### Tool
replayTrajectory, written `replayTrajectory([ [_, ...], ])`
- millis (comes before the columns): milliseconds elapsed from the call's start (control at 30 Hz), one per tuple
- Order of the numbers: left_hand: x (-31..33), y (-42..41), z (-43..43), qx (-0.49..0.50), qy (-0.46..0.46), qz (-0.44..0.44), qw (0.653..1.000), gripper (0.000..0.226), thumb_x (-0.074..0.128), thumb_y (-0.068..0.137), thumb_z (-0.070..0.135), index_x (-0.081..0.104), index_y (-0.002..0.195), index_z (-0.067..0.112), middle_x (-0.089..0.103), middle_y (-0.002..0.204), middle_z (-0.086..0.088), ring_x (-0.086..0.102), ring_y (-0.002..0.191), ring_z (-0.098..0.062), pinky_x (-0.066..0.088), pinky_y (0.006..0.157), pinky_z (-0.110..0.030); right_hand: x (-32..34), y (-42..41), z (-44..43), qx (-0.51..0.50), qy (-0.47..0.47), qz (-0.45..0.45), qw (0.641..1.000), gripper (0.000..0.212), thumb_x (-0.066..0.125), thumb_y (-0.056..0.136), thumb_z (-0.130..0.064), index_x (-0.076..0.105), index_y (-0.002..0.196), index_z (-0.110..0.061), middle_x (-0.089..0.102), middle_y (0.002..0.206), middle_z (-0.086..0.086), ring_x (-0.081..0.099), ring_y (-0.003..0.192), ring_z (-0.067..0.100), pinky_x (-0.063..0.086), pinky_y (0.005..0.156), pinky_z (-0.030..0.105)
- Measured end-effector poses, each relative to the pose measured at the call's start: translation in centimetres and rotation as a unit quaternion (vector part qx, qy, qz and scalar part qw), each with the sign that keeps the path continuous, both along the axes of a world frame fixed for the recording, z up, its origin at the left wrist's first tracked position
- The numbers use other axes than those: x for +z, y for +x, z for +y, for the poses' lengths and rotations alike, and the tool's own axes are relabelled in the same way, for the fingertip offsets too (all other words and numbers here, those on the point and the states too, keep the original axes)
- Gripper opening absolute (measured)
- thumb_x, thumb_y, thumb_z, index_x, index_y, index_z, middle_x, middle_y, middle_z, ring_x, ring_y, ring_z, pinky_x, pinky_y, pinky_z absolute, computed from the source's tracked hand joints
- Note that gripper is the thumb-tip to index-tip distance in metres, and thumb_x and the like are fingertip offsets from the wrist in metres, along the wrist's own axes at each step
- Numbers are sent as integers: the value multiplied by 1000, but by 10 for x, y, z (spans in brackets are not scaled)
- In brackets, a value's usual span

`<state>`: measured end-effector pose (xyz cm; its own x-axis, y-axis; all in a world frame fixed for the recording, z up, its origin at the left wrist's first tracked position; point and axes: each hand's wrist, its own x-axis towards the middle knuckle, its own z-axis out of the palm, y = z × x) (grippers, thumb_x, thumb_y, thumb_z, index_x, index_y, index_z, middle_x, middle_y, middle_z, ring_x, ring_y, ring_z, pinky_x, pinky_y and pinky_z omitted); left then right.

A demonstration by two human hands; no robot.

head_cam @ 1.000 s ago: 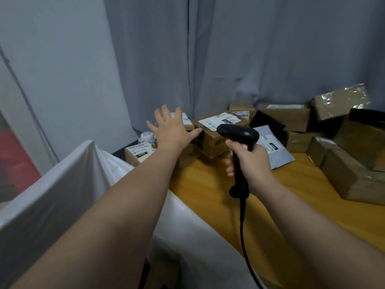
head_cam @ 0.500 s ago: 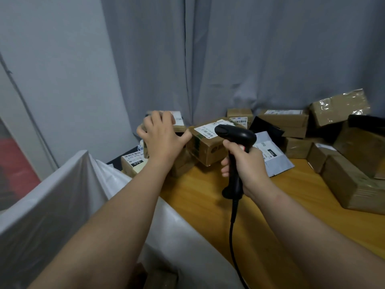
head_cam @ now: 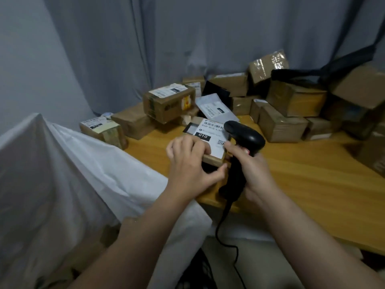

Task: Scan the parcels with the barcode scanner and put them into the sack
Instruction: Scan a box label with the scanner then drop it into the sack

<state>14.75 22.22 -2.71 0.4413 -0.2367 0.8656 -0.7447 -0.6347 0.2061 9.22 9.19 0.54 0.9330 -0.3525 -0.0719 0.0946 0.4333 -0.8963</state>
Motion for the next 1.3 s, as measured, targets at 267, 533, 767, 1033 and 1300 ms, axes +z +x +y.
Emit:
replayTrajectory([
  [267, -27, -53, -74, -144, 13, 124, 982, 38, 54, 81, 54, 50, 86, 16, 45, 91, 3, 38, 92, -13, 33, 86, -36, -29, -73, -61, -104, 0, 38, 994, 31, 70, 82, 0, 67, 112, -6, 74, 99, 15, 73, 87, 29, 60, 75, 43],
  [533, 4, -65, -78, -164, -318, 401, 843, 33, 61, 91, 21, 45, 120, 24, 40, 127, 1, 52, 107, -8, 48, 88, -19, -41, -97, -65, -121, -43, -8, 992, 24, 70, 83, 1, 67, 98, -18, 76, 85, -2, 73, 78, 12, 60, 66, 26],
  [767, 7, -60, -52, -250, -267, 653, 663, 38, 53, 91, 26, 42, 128, 28, 69, 106, -8, 67, 89, -25, 52, 68, -34, -53, -106, -58, -120, -163, -57, 978, 33, 73, 81, 2, 65, 110, -10, 71, 93, -8, 66, 85, -3, 51, 77, 12],
  [1033, 4, -60, -35, -279, -241, 560, 742, 93, 75, 80, 10, 17, 142, 48, 61, 119, -12, 65, 103, -24, 58, 76, -34, -34, -98, -71, -141, -303, -79, 939, 33, 77, 79, -8, 64, 108, -16, 66, 93, -13, 62, 84, -7, 46, 68, 6],
  [1300, -11, -57, -50, -306, -237, 499, 776, 99, 74, 80, 8, 13, 148, 47, 41, 133, 2, 42, 132, -23, 49, 97, -37, -42, -107, -83, -167, -418, -49, 892, 37, 76, 81, -25, 51, 55, -20, 44, 43, -14, 42, 46, 2, 31, 50, 18],
])
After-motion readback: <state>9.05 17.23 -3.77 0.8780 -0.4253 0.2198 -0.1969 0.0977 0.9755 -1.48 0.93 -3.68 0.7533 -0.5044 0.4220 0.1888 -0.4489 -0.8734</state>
